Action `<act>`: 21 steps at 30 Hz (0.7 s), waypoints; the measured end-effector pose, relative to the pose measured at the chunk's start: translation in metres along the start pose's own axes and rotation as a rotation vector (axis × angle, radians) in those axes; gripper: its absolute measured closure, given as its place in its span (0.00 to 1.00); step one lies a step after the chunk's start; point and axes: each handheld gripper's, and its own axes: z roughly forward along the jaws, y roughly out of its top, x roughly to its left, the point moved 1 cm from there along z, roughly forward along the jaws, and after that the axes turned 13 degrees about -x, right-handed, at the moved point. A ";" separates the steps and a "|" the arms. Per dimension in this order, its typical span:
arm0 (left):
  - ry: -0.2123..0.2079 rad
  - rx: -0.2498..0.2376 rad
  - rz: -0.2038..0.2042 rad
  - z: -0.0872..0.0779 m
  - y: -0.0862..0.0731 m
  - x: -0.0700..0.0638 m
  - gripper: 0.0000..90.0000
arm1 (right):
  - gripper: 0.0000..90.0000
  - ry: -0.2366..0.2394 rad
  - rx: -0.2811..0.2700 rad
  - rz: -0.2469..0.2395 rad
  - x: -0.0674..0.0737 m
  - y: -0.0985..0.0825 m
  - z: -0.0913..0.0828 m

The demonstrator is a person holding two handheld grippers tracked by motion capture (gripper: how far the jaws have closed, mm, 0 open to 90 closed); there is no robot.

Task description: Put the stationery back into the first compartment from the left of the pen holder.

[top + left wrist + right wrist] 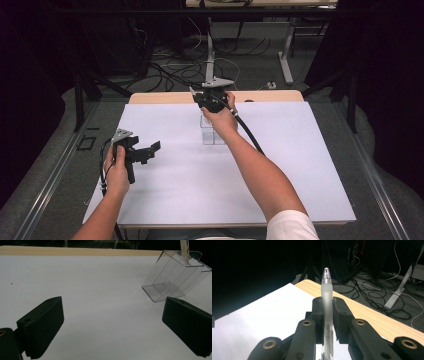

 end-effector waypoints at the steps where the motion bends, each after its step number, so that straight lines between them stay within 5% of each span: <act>1: -0.001 0.003 0.000 0.000 0.000 0.000 0.04 | 0.90 -0.001 0.007 0.003 0.000 -0.001 0.000; 11: 0.000 0.006 0.008 0.001 0.000 -0.001 0.04 | 0.89 0.018 0.059 0.011 -0.002 -0.014 -0.004; 21: 0.000 0.007 0.011 0.002 0.000 -0.002 0.04 | 0.53 0.005 0.065 0.000 -0.008 -0.009 -0.021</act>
